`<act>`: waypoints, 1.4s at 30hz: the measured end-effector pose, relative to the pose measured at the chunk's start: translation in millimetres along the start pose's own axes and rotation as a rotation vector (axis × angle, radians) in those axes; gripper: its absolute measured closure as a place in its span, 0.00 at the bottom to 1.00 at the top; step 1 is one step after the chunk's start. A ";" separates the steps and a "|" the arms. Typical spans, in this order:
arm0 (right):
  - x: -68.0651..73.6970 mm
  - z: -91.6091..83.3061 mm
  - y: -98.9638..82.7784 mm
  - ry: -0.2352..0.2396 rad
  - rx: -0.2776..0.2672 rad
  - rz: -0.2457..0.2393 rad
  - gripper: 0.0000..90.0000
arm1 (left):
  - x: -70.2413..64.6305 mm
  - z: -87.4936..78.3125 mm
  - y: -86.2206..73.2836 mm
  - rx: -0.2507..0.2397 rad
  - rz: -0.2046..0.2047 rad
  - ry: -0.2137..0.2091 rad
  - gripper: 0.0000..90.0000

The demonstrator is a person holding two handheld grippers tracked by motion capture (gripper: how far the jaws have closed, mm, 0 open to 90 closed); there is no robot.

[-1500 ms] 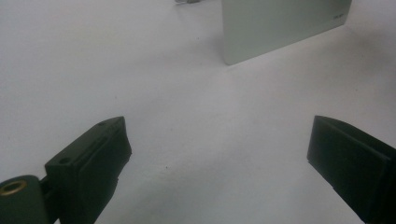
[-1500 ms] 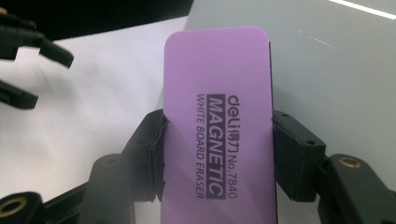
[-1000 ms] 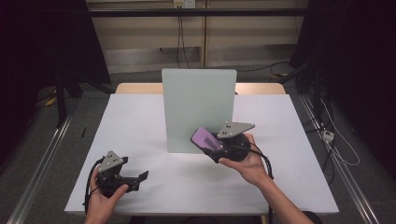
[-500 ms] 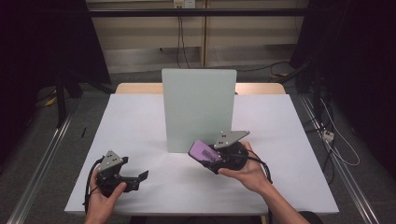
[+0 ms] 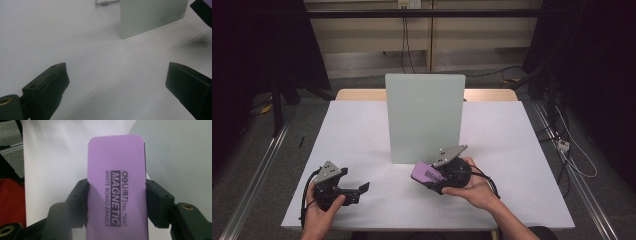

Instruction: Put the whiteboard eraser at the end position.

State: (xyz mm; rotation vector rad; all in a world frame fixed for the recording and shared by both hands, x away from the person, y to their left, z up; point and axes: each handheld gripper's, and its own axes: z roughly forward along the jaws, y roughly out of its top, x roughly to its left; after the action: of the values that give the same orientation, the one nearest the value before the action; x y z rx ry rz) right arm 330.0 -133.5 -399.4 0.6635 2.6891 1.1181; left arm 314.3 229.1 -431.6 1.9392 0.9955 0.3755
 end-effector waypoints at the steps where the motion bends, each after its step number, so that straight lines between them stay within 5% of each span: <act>1: 0.3 1.0 -0.2 0.004 0.005 0.003 0.47 | 0.0 -0.3 -0.1 0.002 0.002 0.000 0.05; 21: 6.1 19.2 -5.1 0.082 0.147 -0.013 0.47 | -0.2 -0.4 -0.7 0.014 0.006 -0.004 0.05; 42: 6.9 37.5 -6.8 0.089 0.190 -0.024 0.46 | -1.6 1.7 -0.9 0.027 0.009 -0.010 0.05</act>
State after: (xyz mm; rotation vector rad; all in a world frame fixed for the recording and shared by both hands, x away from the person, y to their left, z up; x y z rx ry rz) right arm 332.9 -110.8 -430.7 0.6211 2.8972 0.9148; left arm 313.9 227.1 -433.1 1.9684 0.9910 0.3590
